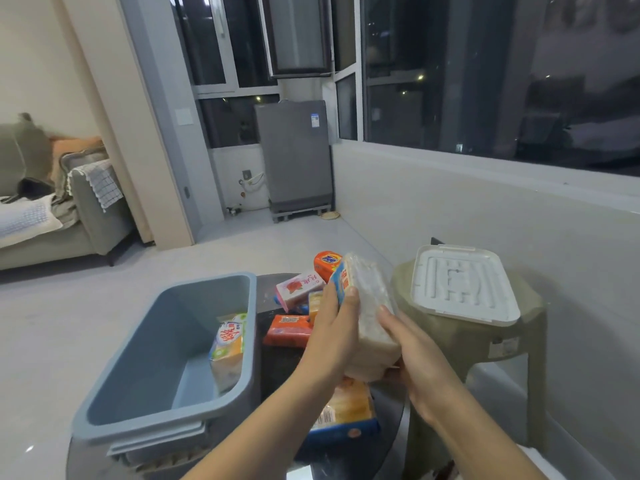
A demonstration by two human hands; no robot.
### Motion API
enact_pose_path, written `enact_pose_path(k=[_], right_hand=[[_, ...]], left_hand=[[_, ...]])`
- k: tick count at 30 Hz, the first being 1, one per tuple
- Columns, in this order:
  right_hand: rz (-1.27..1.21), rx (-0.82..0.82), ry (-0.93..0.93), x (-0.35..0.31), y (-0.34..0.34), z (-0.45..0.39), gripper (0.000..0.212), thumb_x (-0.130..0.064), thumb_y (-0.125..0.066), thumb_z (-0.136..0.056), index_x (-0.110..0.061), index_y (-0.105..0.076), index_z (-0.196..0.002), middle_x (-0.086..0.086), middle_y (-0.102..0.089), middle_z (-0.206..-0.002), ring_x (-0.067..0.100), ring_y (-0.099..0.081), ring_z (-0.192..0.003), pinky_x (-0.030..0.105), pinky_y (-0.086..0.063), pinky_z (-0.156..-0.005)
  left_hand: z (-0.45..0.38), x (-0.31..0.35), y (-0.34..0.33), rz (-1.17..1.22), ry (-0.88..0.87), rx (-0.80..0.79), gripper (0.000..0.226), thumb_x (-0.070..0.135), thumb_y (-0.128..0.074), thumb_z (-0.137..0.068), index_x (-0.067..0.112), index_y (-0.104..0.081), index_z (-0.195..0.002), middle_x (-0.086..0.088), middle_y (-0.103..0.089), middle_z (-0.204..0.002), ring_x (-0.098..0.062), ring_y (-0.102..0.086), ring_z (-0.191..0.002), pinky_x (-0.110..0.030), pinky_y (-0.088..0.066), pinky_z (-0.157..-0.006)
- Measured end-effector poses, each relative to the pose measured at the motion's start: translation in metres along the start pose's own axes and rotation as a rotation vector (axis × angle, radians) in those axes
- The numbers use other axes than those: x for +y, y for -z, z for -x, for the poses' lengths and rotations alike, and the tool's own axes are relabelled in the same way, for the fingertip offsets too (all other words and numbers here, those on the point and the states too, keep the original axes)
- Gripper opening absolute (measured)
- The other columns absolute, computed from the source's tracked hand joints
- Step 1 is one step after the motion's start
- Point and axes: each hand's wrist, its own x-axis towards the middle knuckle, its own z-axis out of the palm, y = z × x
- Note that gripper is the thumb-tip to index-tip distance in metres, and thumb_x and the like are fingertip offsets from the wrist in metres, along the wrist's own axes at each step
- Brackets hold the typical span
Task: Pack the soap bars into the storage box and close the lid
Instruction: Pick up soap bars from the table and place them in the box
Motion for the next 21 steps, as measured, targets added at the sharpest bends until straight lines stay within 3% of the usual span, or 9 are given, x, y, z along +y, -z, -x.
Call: enact_pose_path(k=[2,4,6,8,10,13,16,18,21], right_hand=[[0.016,-0.028,0.012,-0.005,-0.017,0.001,0.026,-0.044,-0.051,-0.088,-0.040,-0.060,-0.112,-0.004,-0.075,-0.096,0.018,-0.071,-0.088,0.038,-0.056,-0.074],[0.030,-0.066,0.018,-0.009,-0.035,0.002,0.024,-0.043,-0.049,-0.090,-0.042,-0.059,-0.112,-0.004,-0.074,-0.098,0.018,-0.071,-0.090,0.041,-0.056,-0.082],[0.049,-0.104,0.032,-0.012,-0.053,0.002,0.018,-0.044,-0.047,-0.090,-0.049,-0.060,-0.102,-0.007,-0.074,-0.097,0.016,-0.071,-0.092,0.040,-0.055,-0.085],[0.067,-0.135,0.050,-0.014,-0.070,0.003,0.019,-0.046,-0.045,-0.091,-0.052,-0.059,-0.101,-0.009,-0.072,-0.106,0.015,-0.067,-0.101,0.040,-0.051,-0.093],[0.068,-0.178,0.062,-0.016,-0.087,0.001,0.029,-0.045,-0.044,-0.092,-0.047,-0.054,-0.118,-0.008,-0.065,-0.120,0.015,-0.061,-0.112,0.042,-0.045,-0.101],[0.095,-0.238,0.101,-0.018,-0.114,-0.001,0.036,-0.042,-0.043,-0.093,-0.042,-0.046,-0.129,-0.010,-0.062,-0.121,0.012,-0.059,-0.112,0.040,-0.045,-0.101],[0.171,-0.284,0.152,-0.017,-0.140,-0.004,0.034,-0.044,-0.042,-0.093,-0.047,-0.045,-0.127,-0.013,-0.062,-0.119,0.010,-0.059,-0.111,0.036,-0.046,-0.097],[0.215,-0.320,0.159,-0.017,-0.153,-0.007,0.034,-0.047,-0.045,-0.090,-0.049,-0.045,-0.124,-0.015,-0.064,-0.115,0.007,-0.061,-0.107,0.032,-0.048,-0.094],[0.265,-0.355,0.075,-0.021,-0.171,-0.015,0.043,-0.054,-0.051,-0.084,-0.039,-0.044,-0.123,-0.006,-0.064,-0.112,0.013,-0.063,-0.103,0.036,-0.052,-0.089]], left_hand=[[-0.011,0.011,0.013,-0.080,0.000,0.094,0.051,0.035,-0.031,-0.101,0.018,-0.025,-0.149,-0.002,-0.034,-0.151,-0.020,-0.036,-0.136,-0.018,-0.037,-0.091],[-0.012,0.016,0.030,-0.089,0.014,0.133,0.048,0.024,-0.028,-0.103,0.006,-0.027,-0.147,-0.014,-0.033,-0.152,-0.028,-0.033,-0.139,-0.030,-0.031,-0.110],[-0.005,0.022,0.041,-0.043,-0.002,0.123,0.049,0.025,-0.027,-0.102,0.008,-0.025,-0.148,-0.016,-0.035,-0.150,-0.032,-0.035,-0.138,-0.042,-0.027,-0.115],[0.002,0.022,0.059,-0.006,-0.017,0.166,0.047,0.020,-0.026,-0.103,-0.001,-0.026,-0.145,-0.022,-0.034,-0.149,-0.035,-0.035,-0.136,-0.036,-0.029,-0.111],[0.017,0.017,0.083,0.093,-0.102,0.097,0.046,0.015,-0.026,-0.103,-0.008,-0.024,-0.143,-0.026,-0.030,-0.150,-0.036,-0.032,-0.137,-0.030,-0.028,-0.106],[0.028,0.023,0.100,0.160,-0.127,0.154,0.050,0.025,-0.033,-0.101,0.013,-0.022,-0.148,-0.008,-0.034,-0.150,-0.024,-0.038,-0.135,-0.026,-0.032,-0.102],[0.041,0.020,0.115,0.264,-0.114,0.198,0.049,0.041,-0.037,-0.097,0.036,-0.024,-0.144,0.011,-0.033,-0.149,-0.008,-0.042,-0.131,-0.027,-0.035,-0.105],[0.035,0.011,0.133,0.306,-0.114,0.182,0.063,0.052,-0.040,-0.093,0.036,-0.019,-0.150,0.009,-0.030,-0.155,-0.012,-0.038,-0.137,-0.039,-0.031,-0.114],[0.031,-0.004,0.156,0.334,-0.092,0.173,0.066,0.060,-0.043,-0.089,0.037,-0.024,-0.148,0.000,-0.045,-0.147,-0.020,-0.049,-0.130,-0.046,-0.035,-0.112]])
